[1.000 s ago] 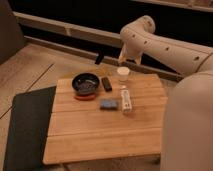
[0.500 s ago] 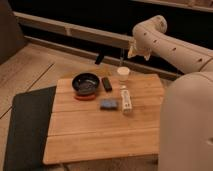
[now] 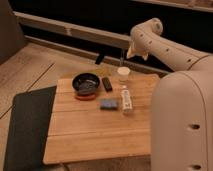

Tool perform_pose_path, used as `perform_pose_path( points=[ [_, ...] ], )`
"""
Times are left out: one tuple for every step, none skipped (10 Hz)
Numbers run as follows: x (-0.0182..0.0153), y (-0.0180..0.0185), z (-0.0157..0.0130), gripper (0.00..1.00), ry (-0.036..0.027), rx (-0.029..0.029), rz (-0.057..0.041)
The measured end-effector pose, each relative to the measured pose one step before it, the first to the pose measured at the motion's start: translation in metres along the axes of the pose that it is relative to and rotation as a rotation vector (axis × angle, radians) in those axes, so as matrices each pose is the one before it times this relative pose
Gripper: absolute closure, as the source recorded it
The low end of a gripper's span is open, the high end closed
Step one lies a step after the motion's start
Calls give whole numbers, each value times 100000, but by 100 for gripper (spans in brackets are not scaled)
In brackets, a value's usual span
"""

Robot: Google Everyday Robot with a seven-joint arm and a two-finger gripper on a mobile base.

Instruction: Pick up the ceramic cup

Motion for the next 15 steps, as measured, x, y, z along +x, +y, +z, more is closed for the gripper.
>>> perform_pose_path(
  points=[
    [124,30,-66,35,38,-92,-212],
    [316,67,-28,35,-14,273,156],
    [426,-320,97,35,193,968,722],
    [-294,-751,-100,35,-1509,2556,1311],
    [-410,-263,-139,35,-1245,1499,307],
    [-454,-27,0,35,-1288,1958,300],
    [-108,-111,224,35,-260,1131,560],
    [10,17,262,35,1,571,189],
    [173,79,584,35,294,332,75],
    [240,543,997,35,493,-595,-223],
    [-48,669,940,35,34,-1126,-744],
    [-189,298,882,35,63,-1568,-26],
    [-182,390,990,35,186,-2166,111],
    [-29,56,691,35,311,-876,-58],
    [93,147,974,35,778,-743,-218]
  ],
)
